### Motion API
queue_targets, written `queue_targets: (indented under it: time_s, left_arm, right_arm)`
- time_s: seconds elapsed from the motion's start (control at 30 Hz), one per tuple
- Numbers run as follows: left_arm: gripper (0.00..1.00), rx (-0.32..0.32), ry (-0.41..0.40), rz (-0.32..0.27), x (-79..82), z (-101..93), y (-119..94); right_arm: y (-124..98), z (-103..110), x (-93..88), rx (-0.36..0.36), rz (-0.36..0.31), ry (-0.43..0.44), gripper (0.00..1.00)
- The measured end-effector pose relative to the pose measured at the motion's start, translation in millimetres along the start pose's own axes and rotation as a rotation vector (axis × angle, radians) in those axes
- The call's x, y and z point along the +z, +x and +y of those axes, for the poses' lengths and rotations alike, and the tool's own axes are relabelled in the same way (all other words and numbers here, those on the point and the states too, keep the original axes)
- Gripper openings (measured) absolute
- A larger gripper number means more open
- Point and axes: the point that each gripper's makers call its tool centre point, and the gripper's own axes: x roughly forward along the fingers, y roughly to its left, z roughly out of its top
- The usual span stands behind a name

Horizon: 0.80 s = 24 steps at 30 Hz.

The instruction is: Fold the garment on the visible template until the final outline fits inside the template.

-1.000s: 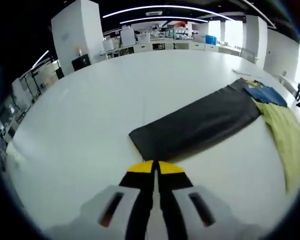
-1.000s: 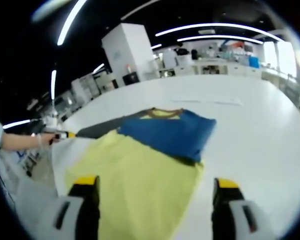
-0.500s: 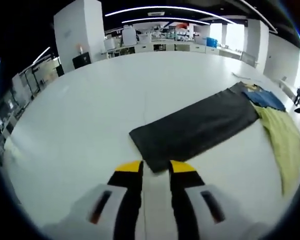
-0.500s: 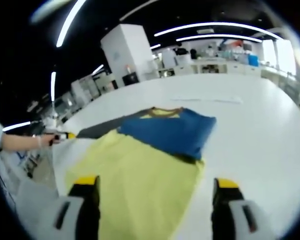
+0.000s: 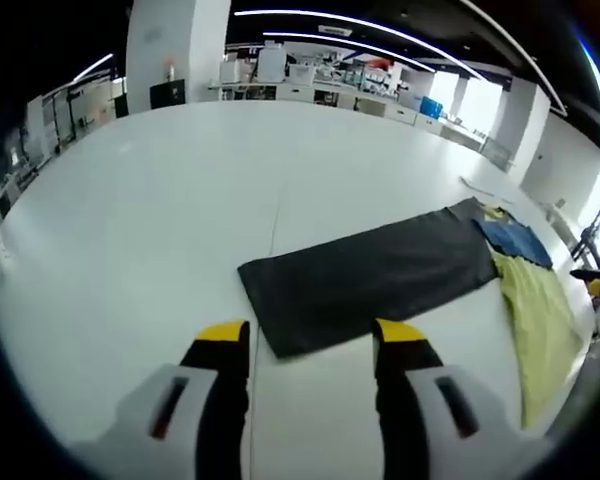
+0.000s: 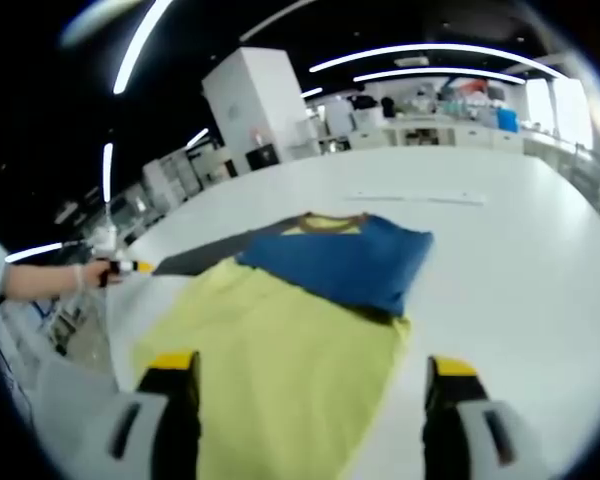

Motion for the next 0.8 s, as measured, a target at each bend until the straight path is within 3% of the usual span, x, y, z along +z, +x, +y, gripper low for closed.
queue_targets:
  time_s: [0.27, 0.5, 0.67, 0.8]
  left_arm:
    - [0.49, -0.01, -0.05, 0.044, 3.0, 3.5, 12]
    - [0.44, -0.008, -0.073, 0.093, -4.7, 3.0, 15]
    - [0.36, 0.025, -0.051, 0.095, -4.7, 8.3, 16]
    - [0.23, 0.056, 0.005, 0.104, -7.4, 17.0, 16]
  right_arm:
    - [-3, -3, -0.5, -0.006, -0.004, 0.007, 0.93]
    - [-8, -1, 0.3, -0.002, -0.014, 0.006, 0.95]
    - [-14, 3, 3.1, 0.009, -0.029, 0.001, 0.95]
    - [-17, 3, 0.9, 0.008, -0.026, -0.002, 0.95]
